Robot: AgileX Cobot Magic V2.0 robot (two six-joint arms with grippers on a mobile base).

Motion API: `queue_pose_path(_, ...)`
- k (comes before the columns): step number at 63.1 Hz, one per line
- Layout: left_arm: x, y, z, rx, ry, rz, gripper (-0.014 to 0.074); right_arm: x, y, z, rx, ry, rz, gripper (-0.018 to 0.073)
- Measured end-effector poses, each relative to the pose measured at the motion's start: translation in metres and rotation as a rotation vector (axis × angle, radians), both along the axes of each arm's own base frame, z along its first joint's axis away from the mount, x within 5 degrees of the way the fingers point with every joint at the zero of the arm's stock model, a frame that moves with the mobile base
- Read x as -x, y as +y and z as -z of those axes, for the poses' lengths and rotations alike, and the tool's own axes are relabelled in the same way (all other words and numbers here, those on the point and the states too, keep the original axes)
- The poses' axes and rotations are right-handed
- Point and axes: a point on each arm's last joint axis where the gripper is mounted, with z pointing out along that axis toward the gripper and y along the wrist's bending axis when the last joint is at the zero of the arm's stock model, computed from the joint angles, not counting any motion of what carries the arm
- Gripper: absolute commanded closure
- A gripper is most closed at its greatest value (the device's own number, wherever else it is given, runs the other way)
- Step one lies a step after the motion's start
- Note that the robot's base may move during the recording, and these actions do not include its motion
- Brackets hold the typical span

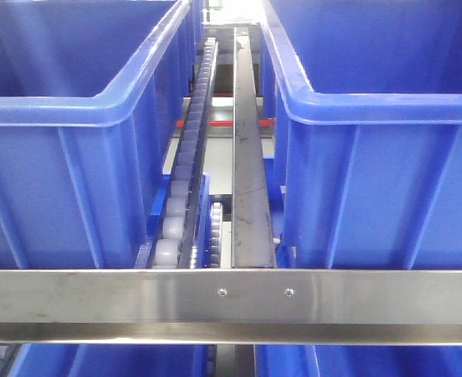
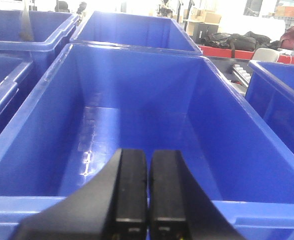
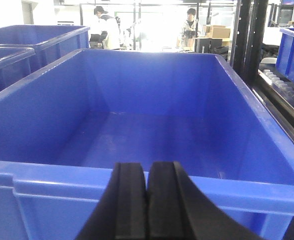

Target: Pick and sort blue part to right shelf

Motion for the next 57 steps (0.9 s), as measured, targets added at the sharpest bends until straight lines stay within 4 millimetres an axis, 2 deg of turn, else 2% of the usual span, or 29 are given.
queue_pose_path(44, 0.0, 0.0, 0.001, -0.001, 0.0, -0.001, 0.0474, 0.0, 0.0, 0.001, 0.002, 0.0, 0.0, 0.0503)
queue_pose_path(53, -0.002, 0.004, 0.018, -0.161, -0.015, -0.051, 0.0474, 0.0, 0.0, 0.001, 0.001, -0.001, 0.0, 0.0503)
queue_pose_path(57, -0.001, 0.006, 0.026, -0.155, -0.057, -0.069, 0.0474, 0.0, 0.0, 0.001, 0.001, -0.001, 0.0, 0.0503)
